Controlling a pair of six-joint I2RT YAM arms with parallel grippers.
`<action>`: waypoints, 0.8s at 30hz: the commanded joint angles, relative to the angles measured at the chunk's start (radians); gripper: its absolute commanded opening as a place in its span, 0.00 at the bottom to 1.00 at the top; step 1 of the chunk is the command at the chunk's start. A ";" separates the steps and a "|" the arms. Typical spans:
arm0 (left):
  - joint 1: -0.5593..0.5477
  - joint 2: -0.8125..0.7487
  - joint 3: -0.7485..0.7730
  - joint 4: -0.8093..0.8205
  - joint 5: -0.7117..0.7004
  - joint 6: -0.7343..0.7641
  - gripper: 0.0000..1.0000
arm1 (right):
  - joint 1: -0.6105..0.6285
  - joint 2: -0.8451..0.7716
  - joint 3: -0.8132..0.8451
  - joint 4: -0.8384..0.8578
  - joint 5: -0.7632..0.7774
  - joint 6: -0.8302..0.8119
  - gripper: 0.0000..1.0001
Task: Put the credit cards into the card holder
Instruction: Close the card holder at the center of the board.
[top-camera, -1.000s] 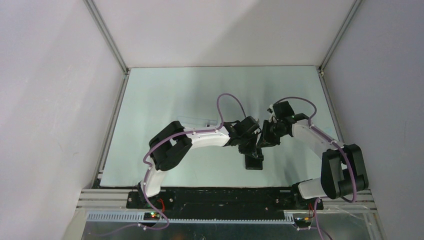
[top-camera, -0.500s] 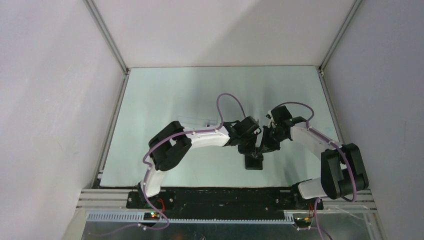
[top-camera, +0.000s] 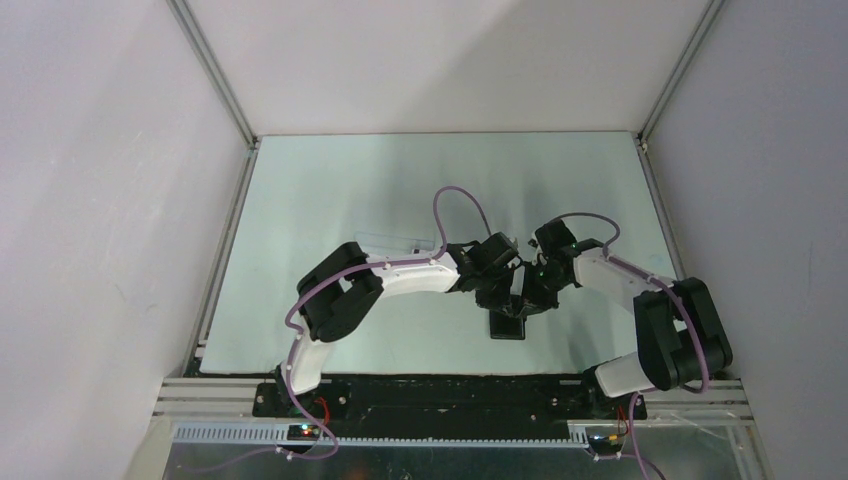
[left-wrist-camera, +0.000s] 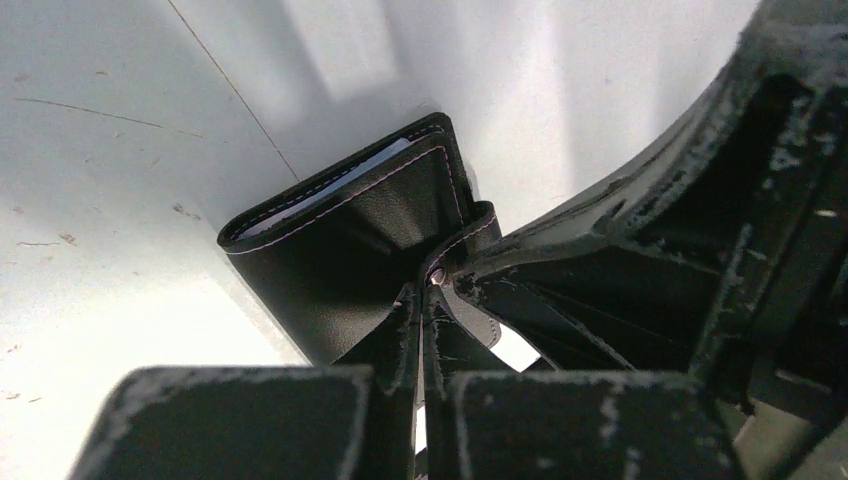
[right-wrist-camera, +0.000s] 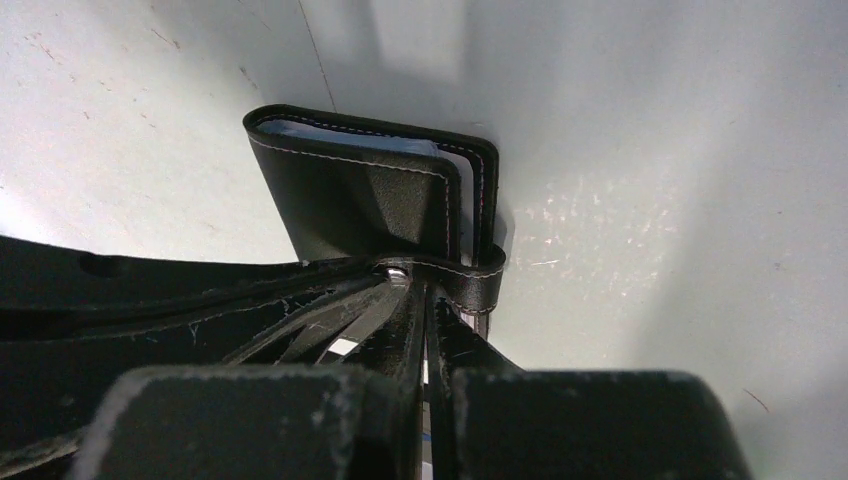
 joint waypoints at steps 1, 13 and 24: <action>0.003 -0.004 0.000 -0.124 -0.078 0.053 0.00 | 0.007 0.023 -0.007 0.050 0.049 0.019 0.00; -0.001 0.000 0.004 -0.135 -0.083 0.059 0.00 | 0.024 0.005 -0.008 0.086 0.047 0.033 0.00; -0.001 0.001 0.013 -0.147 -0.094 0.063 0.00 | 0.029 -0.011 -0.013 0.105 0.023 0.024 0.00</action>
